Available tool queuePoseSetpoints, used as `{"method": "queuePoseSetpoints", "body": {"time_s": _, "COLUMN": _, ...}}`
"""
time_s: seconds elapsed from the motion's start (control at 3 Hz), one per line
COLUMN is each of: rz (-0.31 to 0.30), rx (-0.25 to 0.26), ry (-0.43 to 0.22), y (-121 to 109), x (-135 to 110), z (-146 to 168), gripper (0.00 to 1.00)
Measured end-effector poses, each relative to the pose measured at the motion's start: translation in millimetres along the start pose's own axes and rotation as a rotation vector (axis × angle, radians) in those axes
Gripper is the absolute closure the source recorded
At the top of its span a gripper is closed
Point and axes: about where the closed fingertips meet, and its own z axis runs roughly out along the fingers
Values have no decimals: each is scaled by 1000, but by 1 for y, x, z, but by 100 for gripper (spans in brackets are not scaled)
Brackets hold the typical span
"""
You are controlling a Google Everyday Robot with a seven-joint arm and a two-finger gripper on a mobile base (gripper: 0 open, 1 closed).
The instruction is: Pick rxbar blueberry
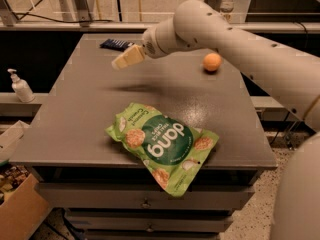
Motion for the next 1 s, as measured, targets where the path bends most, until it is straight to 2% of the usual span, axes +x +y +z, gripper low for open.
{"method": "queuePoseSetpoints", "body": {"time_s": 0.33, "rz": 12, "rx": 32, "ry": -15, "y": -16, "x": -9, "z": 42, "gripper": 0}}
{"method": "queuePoseSetpoints", "body": {"time_s": 0.67, "rz": 9, "rx": 66, "ry": -1, "y": -32, "x": -12, "z": 78, "gripper": 0}}
{"method": "queuePoseSetpoints", "body": {"time_s": 1.0, "rz": 25, "rx": 104, "ry": 30, "y": -52, "x": -3, "z": 106, "gripper": 0}}
